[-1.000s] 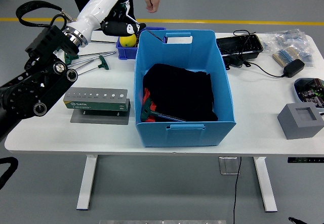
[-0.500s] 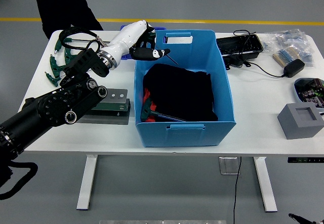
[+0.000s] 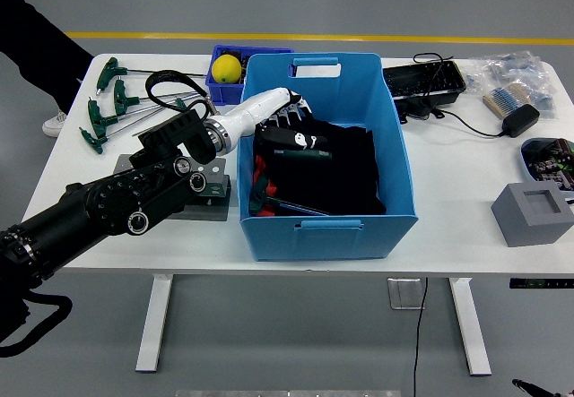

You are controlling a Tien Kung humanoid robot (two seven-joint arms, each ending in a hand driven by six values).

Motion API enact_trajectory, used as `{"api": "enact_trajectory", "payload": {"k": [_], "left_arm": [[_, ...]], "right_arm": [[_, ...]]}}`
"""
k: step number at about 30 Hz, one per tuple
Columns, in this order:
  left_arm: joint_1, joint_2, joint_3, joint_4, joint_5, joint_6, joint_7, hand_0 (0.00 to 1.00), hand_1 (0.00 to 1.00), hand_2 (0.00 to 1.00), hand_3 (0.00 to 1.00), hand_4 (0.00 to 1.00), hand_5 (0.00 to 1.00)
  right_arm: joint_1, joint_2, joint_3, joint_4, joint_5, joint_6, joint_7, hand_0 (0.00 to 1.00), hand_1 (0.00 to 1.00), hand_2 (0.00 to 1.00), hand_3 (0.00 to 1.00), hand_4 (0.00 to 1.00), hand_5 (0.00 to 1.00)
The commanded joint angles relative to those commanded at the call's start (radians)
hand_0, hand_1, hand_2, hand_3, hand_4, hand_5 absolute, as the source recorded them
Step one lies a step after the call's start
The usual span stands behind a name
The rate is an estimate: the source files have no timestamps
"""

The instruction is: Lift tool from toolbox,place it in box,lift tool from toolbox,place it in box

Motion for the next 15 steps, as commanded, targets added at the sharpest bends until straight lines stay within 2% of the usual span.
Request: {"api": "enact_trajectory", "payload": {"k": [3, 4, 7, 10, 15], "left_arm": [[0.002, 0.004, 0.001, -0.009, -0.004, -0.043, 0.022, 0.544, 0.642, 0.755, 0.685, 0.937, 0.609], [0.002, 0.005, 0.002, -0.011, -0.004, -0.054, 0.028, 0.675, 0.756, 0.871, 0.765, 0.955, 0.642], [0.005, 0.011, -0.001, -0.019, -0.006, -0.067, 0.032, 0.675, 0.756, 0.871, 0.765, 0.955, 0.642], [0.012, 0.023, -0.019, -0.039, -0.003, -0.059, 0.024, 0.682, 0.757, 0.872, 0.777, 0.959, 0.648], [0.068, 0.065, -0.132, -0.113, 0.021, 0.015, -0.010, 0.682, 0.757, 0.872, 0.777, 0.959, 0.648]], "right_arm": [[0.000, 0.000, -0.002, 0.000, 0.006, -0.001, 0.001, 0.679, 0.662, 0.715, 0.564, 0.792, 0.675], [-0.001, 0.000, -0.003, 0.000, 0.008, -0.001, 0.002, 0.679, 0.661, 0.715, 0.564, 0.792, 0.675], [-0.002, 0.000, -0.004, 0.000, 0.011, -0.001, 0.003, 0.679, 0.661, 0.715, 0.564, 0.792, 0.675], [-0.005, -0.001, -0.008, -0.001, 0.020, -0.001, 0.005, 0.679, 0.662, 0.715, 0.564, 0.792, 0.675], [-0.008, -0.001, -0.013, -0.002, 0.037, -0.003, 0.009, 0.679, 0.662, 0.715, 0.564, 0.792, 0.675]]}}
